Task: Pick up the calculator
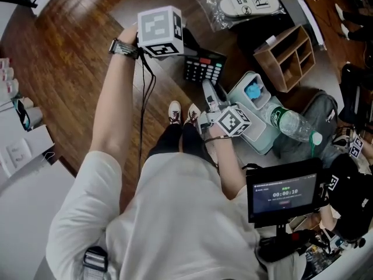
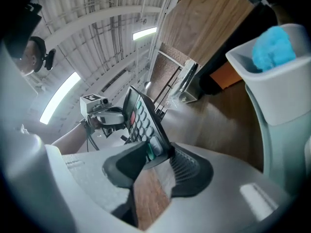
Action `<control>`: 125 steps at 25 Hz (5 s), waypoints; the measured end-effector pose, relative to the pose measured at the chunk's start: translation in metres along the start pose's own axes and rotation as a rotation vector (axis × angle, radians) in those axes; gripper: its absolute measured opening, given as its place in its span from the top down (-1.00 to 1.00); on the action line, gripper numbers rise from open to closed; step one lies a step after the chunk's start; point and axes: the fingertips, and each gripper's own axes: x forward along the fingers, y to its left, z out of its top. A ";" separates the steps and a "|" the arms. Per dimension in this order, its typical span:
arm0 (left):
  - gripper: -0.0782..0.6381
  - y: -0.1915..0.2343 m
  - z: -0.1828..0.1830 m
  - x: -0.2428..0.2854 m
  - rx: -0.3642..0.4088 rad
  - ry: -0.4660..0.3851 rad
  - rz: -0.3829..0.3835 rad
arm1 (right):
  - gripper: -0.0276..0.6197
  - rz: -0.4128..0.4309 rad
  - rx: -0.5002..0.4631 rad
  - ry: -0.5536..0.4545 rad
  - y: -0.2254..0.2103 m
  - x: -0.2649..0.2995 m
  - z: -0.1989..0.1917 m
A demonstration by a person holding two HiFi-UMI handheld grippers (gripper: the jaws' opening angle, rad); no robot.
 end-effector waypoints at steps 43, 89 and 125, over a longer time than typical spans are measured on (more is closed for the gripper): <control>0.63 -0.072 0.019 -0.117 -0.011 -0.797 0.667 | 0.45 0.006 -1.250 0.267 0.165 -0.021 0.138; 0.64 -0.259 0.023 -0.058 0.017 -0.806 0.690 | 0.45 0.012 -1.293 0.284 0.199 -0.187 0.040; 0.64 -0.497 0.032 0.007 0.021 -0.771 0.697 | 0.46 0.026 -1.293 0.298 0.247 -0.398 -0.081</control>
